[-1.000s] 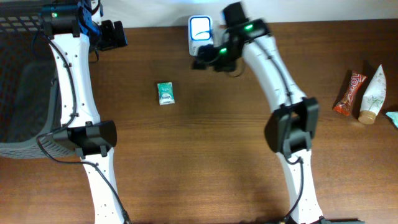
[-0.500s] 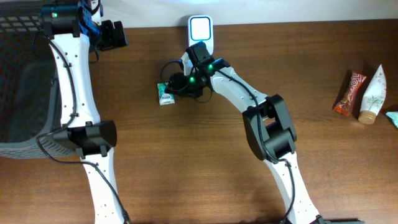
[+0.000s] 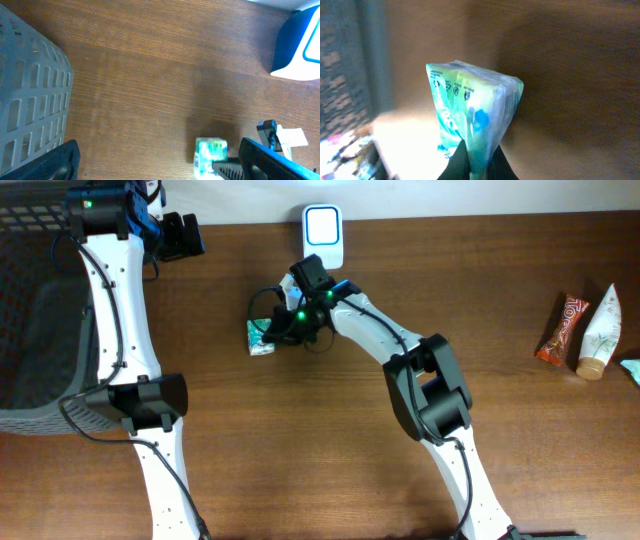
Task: Scan the item barcode
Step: 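Grasp the small green packet with the right gripper, then hold the packet at the scanner, then place it right beside the tube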
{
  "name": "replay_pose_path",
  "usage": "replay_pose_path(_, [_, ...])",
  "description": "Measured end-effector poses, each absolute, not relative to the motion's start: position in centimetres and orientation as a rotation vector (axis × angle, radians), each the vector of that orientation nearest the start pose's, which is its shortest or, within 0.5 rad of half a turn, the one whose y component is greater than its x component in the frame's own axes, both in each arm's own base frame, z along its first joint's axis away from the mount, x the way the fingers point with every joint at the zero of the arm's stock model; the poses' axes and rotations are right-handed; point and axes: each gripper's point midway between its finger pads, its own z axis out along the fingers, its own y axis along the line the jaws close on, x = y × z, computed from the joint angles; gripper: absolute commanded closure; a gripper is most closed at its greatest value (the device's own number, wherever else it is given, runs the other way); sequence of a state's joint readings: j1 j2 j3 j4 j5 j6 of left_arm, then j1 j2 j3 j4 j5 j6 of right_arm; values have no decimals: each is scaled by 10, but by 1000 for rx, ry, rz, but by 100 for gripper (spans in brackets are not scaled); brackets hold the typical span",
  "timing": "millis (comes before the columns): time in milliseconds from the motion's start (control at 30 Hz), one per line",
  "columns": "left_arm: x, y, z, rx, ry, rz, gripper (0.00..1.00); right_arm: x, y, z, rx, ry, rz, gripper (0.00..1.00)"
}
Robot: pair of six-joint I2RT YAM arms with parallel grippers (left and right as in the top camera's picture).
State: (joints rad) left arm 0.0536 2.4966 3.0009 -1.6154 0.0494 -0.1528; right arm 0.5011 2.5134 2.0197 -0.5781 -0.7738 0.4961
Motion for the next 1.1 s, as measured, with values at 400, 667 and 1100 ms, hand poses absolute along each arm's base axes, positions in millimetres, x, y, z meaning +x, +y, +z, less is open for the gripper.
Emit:
replay_pose_path(400, [525,20,223,-260,2670,-97,1,428,324,40,-287,2897,1457,96])
replay_pose_path(667, [525,20,223,-260,2671,-97,1,576,197,146,-314,2477,-61,96])
replay_pose_path(1100, [525,20,223,-260,2671,-97,1,624,221,151,-600,2192,-267,96])
